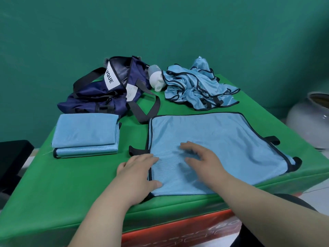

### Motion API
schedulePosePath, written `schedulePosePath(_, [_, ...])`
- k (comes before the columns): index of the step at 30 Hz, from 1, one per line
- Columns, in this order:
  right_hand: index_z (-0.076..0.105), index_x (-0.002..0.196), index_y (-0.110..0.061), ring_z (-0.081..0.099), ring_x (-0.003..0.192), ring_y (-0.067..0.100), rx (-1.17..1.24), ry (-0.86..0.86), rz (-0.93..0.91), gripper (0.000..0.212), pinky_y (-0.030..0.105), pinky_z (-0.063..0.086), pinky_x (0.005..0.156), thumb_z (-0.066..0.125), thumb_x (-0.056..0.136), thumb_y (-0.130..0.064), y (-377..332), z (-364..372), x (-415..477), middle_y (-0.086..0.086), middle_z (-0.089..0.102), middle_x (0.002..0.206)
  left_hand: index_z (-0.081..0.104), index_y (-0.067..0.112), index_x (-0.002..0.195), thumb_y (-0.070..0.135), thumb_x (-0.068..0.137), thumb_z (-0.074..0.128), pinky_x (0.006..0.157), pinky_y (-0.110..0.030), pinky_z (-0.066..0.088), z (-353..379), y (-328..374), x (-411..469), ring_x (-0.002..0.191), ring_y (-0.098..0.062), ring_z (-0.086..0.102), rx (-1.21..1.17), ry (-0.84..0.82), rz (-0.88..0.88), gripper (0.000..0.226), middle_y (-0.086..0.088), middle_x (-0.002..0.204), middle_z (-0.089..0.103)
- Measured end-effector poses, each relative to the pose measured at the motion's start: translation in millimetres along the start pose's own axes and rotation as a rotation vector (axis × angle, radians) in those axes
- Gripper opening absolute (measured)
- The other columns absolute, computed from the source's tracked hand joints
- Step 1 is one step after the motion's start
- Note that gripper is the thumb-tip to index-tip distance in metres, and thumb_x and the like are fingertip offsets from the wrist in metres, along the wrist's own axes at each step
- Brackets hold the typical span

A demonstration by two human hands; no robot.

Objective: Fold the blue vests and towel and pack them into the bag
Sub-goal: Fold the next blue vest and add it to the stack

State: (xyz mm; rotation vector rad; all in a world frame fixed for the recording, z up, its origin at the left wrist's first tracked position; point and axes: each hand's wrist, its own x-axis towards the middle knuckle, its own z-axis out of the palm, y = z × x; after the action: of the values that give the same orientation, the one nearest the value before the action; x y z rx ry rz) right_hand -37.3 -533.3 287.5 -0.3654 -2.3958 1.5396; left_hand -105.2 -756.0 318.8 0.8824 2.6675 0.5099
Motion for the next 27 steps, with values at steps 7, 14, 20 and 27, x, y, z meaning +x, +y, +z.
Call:
schedulePosePath(7, [0.071, 0.100, -0.039, 0.062, 0.108, 0.007, 0.023, 0.221, 0.080, 0.035, 0.016, 0.049, 0.084, 0.059, 0.093, -0.008, -7.5, -59.4, -23.7, -0.022, 0.063, 0.124, 0.029, 0.046, 0.150, 0.043, 0.094, 0.059, 0.122, -0.042, 0.006, 4.8, 17.8, 0.6, 0.152, -0.014, 0.001, 0.153, 0.129, 0.004, 0.063, 0.020, 0.163, 0.013])
schedulePosePath(14, [0.066, 0.107, -0.036, 0.038, 0.128, -0.014, -0.348, 0.209, 0.009, 0.040, 0.009, 0.025, 0.104, 0.062, 0.088, -0.002, 6.8, -143.8, -67.3, -0.019, 0.051, 0.129, 0.059, 0.034, 0.130, 0.041, 0.091, 0.043, 0.117, -0.047, 0.027, 44.9, 102.7, 5.8, 0.144, -0.026, 0.034, 0.271, 0.176, 0.331, 0.043, 0.004, 0.148, 0.048])
schedulePosePath(20, [0.054, 0.134, -0.019, 0.041, 0.130, 0.020, -0.688, 0.294, 0.166, 0.062, 0.039, 0.034, 0.112, 0.074, 0.078, -0.037, 35.5, -206.0, -82.9, -0.003, 0.052, 0.131, 0.046, 0.031, 0.140, 0.051, 0.100, 0.035, 0.117, -0.035, 0.023, 74.7, 159.8, 35.8, 0.144, -0.018, 0.025, 0.244, 0.125, 0.399, 0.046, 0.005, 0.154, 0.035])
schedulePosePath(27, [0.063, 0.107, -0.027, 0.053, 0.099, 0.009, -0.567, 0.226, 0.134, 0.028, 0.027, 0.042, 0.084, 0.074, 0.085, -0.041, 52.9, -227.4, -82.6, -0.017, 0.057, 0.099, 0.044, 0.029, 0.144, 0.054, 0.101, 0.036, 0.119, -0.037, 0.022, 95.9, 220.6, 72.0, 0.145, -0.018, 0.024, 0.237, 0.108, 0.463, 0.051, 0.003, 0.156, 0.033])
